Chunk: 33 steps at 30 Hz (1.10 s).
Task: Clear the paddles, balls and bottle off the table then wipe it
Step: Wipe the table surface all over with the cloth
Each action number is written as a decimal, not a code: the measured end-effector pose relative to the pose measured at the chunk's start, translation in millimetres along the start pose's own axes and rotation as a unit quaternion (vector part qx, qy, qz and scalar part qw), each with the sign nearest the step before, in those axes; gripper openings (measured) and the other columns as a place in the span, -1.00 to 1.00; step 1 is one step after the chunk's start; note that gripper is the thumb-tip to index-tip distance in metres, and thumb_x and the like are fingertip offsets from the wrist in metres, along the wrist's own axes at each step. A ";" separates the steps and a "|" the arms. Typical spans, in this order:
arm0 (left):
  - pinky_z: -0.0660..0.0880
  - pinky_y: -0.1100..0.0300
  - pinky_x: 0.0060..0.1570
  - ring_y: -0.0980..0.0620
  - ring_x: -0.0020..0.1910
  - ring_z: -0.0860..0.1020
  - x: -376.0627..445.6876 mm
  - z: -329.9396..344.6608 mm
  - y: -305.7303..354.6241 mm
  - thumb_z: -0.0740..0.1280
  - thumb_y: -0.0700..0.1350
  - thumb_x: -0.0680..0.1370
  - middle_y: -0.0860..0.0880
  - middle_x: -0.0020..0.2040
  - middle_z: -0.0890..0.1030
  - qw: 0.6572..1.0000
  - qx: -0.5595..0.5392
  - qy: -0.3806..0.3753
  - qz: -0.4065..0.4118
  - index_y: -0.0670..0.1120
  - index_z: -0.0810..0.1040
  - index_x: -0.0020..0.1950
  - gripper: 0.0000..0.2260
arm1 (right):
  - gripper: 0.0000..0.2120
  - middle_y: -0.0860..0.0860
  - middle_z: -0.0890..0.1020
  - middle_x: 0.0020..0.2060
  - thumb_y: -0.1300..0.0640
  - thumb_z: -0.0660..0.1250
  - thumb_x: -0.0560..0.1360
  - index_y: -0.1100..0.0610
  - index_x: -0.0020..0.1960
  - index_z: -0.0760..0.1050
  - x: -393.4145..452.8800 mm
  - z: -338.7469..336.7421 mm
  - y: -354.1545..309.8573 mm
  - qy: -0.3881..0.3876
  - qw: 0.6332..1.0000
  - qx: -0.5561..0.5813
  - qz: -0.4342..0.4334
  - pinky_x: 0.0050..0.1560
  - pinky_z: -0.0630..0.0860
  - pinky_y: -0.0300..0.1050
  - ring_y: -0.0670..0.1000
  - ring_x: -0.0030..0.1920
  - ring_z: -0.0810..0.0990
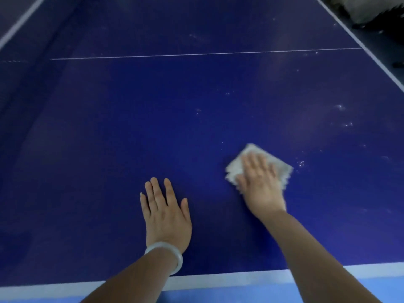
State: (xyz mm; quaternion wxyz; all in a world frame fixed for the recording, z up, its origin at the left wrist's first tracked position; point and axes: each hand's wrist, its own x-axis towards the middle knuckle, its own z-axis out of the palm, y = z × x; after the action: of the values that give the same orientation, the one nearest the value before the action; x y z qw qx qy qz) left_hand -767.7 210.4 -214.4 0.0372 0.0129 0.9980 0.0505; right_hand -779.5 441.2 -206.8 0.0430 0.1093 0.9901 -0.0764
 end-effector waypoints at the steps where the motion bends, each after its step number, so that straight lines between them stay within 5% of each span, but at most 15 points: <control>1: -0.17 -0.13 0.54 -0.19 0.57 -0.17 0.2 0.2 -0.2 -0.38 0.16 0.57 -0.24 0.59 -0.12 1.000 0.002 0.002 0.002 -0.15 -0.17 0.57 -0.37 | -0.42 -0.01 -0.07 0.60 -0.15 -0.18 0.64 0.02 0.60 -0.13 -6.0 -2.0 15.6 0.025 0.996 0.023 0.081 0.55 -0.20 0.08 0.02 0.58 -0.17; 3: -0.12 -0.15 0.54 -0.21 0.58 -0.12 1.0 -0.2 -0.1 -0.34 0.15 0.59 -0.26 0.58 -0.06 1.000 0.003 0.007 0.002 -0.16 -0.10 0.58 -0.37 | -0.39 0.01 -0.07 0.59 -0.17 -0.23 0.62 0.05 0.61 -0.11 -23.6 -2.9 21.5 0.049 0.983 0.044 0.174 0.55 -0.23 0.10 0.04 0.58 -0.17; 5: -0.07 -0.16 0.54 -0.22 0.57 -0.06 1.0 -0.7 0.6 -0.29 0.15 0.61 -0.27 0.58 0.00 1.000 0.004 0.007 0.000 -0.18 -0.04 0.58 -0.37 | -0.41 0.03 -0.06 0.59 -0.14 -0.22 0.63 0.07 0.61 -0.10 -26.5 1.4 -2.3 0.055 0.982 0.027 0.176 0.55 -0.22 0.13 0.07 0.58 -0.14; 11: -0.02 -0.16 0.53 -0.21 0.57 -0.02 2.0 0.6 1.3 -0.25 0.15 0.61 -0.27 0.58 0.02 1.000 0.017 0.004 0.000 -0.17 -0.04 0.57 -0.39 | -0.44 -0.03 -0.20 0.59 -0.11 -0.18 0.67 0.03 0.59 -0.23 36.2 11.4 -95.2 -0.034 0.984 -0.002 -0.176 0.51 -0.37 0.06 0.04 0.56 -0.29; 13: -0.05 -0.15 0.54 -0.20 0.58 -0.04 2.5 0.2 1.8 -0.27 0.15 0.60 -0.26 0.58 0.01 1.000 0.019 0.001 0.000 -0.16 -0.04 0.58 -0.38 | -0.44 -0.04 -0.17 0.59 -0.12 -0.17 0.66 0.02 0.60 -0.21 56.0 8.8 -80.9 -0.044 0.976 -0.019 -0.212 0.50 -0.36 0.05 0.02 0.57 -0.26; 15: -0.11 -0.13 0.54 -0.19 0.58 -0.10 2.2 0.6 0.9 -0.30 0.16 0.59 -0.25 0.59 -0.04 1.000 0.017 -0.003 0.001 -0.15 -0.08 0.58 -0.37 | -0.44 -0.02 -0.11 0.59 -0.11 -0.13 0.67 0.03 0.60 -0.18 68.9 4.6 -37.6 -0.022 0.989 -0.037 -0.141 0.52 -0.26 0.08 0.03 0.58 -0.18; 19: -0.15 -0.13 0.54 -0.18 0.58 -0.17 1.7 0.1 1.3 -0.34 0.16 0.58 -0.23 0.59 -0.12 1.000 0.002 0.001 -0.001 -0.13 -0.17 0.57 -0.37 | -0.43 0.07 0.03 0.59 -0.11 -0.09 0.66 0.08 0.60 -0.03 44.5 -11.4 79.9 0.052 0.985 0.026 0.164 0.54 -0.10 0.19 0.10 0.58 -0.04; 21: -0.16 -0.13 0.54 -0.18 0.57 -0.19 0.9 -0.2 1.7 -0.36 0.16 0.57 -0.23 0.58 -0.15 1.000 0.005 -0.002 0.000 -0.13 -0.21 0.57 -0.38 | -0.42 0.08 0.02 0.59 -0.12 -0.11 0.66 0.10 0.60 0.00 21.3 -16.2 94.2 0.063 0.956 0.060 0.279 0.53 -0.11 0.22 0.12 0.58 -0.05; 23: -0.16 -0.13 0.54 -0.18 0.57 -0.18 0.6 0.6 2.1 -0.34 0.16 0.60 -0.24 0.59 -0.14 1.000 0.003 0.002 0.003 -0.14 -0.19 0.57 -0.39 | -0.44 0.12 0.06 0.58 -0.07 -0.06 0.66 0.15 0.59 0.03 8.9 -12.2 67.5 0.088 0.946 0.042 0.308 0.51 -0.05 0.24 0.17 0.57 0.00; 25: -0.15 -0.13 0.54 -0.18 0.58 -0.16 1.1 1.1 2.2 -0.25 0.14 0.64 -0.24 0.59 -0.11 1.000 0.000 0.001 0.002 -0.15 -0.11 0.59 -0.40 | -0.45 0.14 0.13 0.56 -0.02 -0.02 0.65 0.16 0.59 0.05 1.5 -7.1 20.2 0.081 0.971 0.017 0.225 0.49 0.03 0.20 0.18 0.54 0.09; 29: -0.09 -0.15 0.54 -0.21 0.57 -0.06 0.2 -0.3 1.1 -0.11 0.14 0.61 -0.27 0.58 -0.01 1.000 0.003 0.002 -0.001 -0.19 0.02 0.59 -0.37 | -0.42 0.02 -0.05 0.59 -0.10 -0.22 0.63 0.07 0.61 -0.08 -30.9 14.3 -44.0 -0.011 0.989 -0.036 -0.141 0.56 -0.12 0.13 0.08 0.59 -0.11; 31: -0.11 -0.14 0.54 -0.20 0.58 -0.08 -0.4 -1.5 0.5 -0.15 0.15 0.61 -0.26 0.58 -0.02 1.000 0.003 0.000 -0.002 -0.18 -0.01 0.60 -0.37 | -0.43 -0.01 -0.10 0.58 -0.12 -0.19 0.64 0.04 0.60 -0.11 -23.8 8.2 -11.8 -0.012 0.987 -0.035 -0.156 0.56 -0.19 0.08 0.05 0.58 -0.14; 33: -0.14 -0.13 0.54 -0.19 0.58 -0.12 -1.1 -2.6 0.7 -0.19 0.16 0.60 -0.25 0.59 -0.05 1.000 0.000 -0.003 0.000 -0.17 -0.04 0.60 -0.36 | -0.44 0.03 -0.03 0.59 -0.08 -0.08 0.66 0.06 0.60 -0.10 -19.4 3.4 38.4 0.015 0.999 -0.024 -0.025 0.56 -0.15 0.10 0.07 0.59 -0.09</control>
State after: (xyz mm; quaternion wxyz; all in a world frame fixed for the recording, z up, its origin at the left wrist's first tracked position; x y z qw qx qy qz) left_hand -766.7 210.7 -211.6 0.0402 0.0127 0.9978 0.0508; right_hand -751.9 473.7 -213.7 0.0286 0.0849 0.9946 -0.0517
